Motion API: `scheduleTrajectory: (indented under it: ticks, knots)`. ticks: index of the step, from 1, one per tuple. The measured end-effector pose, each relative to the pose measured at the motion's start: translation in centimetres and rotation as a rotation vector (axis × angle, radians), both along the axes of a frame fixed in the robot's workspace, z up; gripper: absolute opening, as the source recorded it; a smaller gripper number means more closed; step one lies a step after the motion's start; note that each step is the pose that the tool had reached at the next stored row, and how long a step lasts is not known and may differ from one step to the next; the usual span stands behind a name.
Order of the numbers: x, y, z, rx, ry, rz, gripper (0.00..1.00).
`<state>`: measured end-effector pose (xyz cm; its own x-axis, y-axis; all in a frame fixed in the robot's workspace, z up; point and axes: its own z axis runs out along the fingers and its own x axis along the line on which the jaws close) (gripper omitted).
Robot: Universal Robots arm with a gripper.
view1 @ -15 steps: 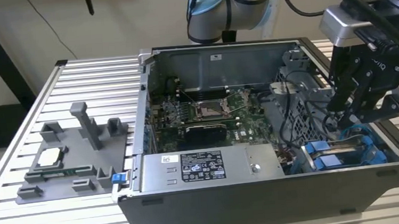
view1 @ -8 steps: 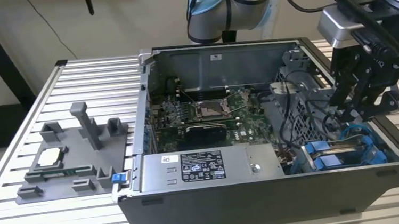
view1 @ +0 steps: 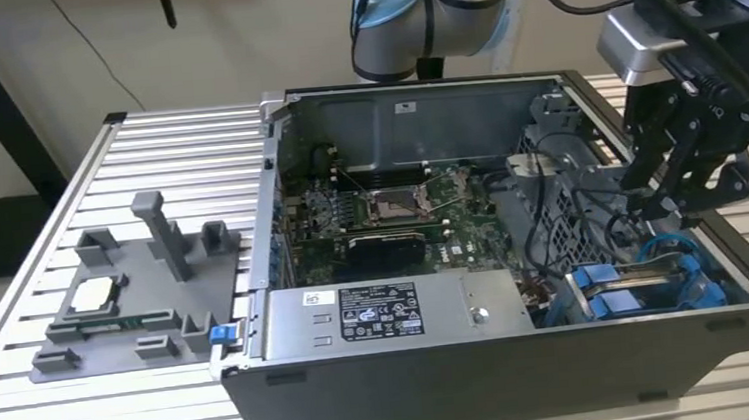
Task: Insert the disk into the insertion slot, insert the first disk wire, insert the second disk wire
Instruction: 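Insert the first disk wire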
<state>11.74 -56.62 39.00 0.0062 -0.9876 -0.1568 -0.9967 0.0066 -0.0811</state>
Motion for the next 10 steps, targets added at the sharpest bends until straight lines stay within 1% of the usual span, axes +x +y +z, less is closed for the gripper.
scheduleTrajectory:
  ticks: [2, 3, 4, 8, 10]
  knots:
    - [0.0, 0.2, -0.02, 0.0007, -0.0218, 0.0, 1.0]
    - [0.0, 0.31, -0.06, 0.0006, -0.0313, 0.0, 1.0]
    - [0.0, 0.45, -0.14, 0.0006, -0.0357, 0.0, 1.0]
    - [-0.1, 1.11, -0.46, -0.0021, -0.0365, 0.0, 1.0]
    - [-0.1, 1.2, -0.52, -0.0021, -0.0365, 0.0, 1.0]
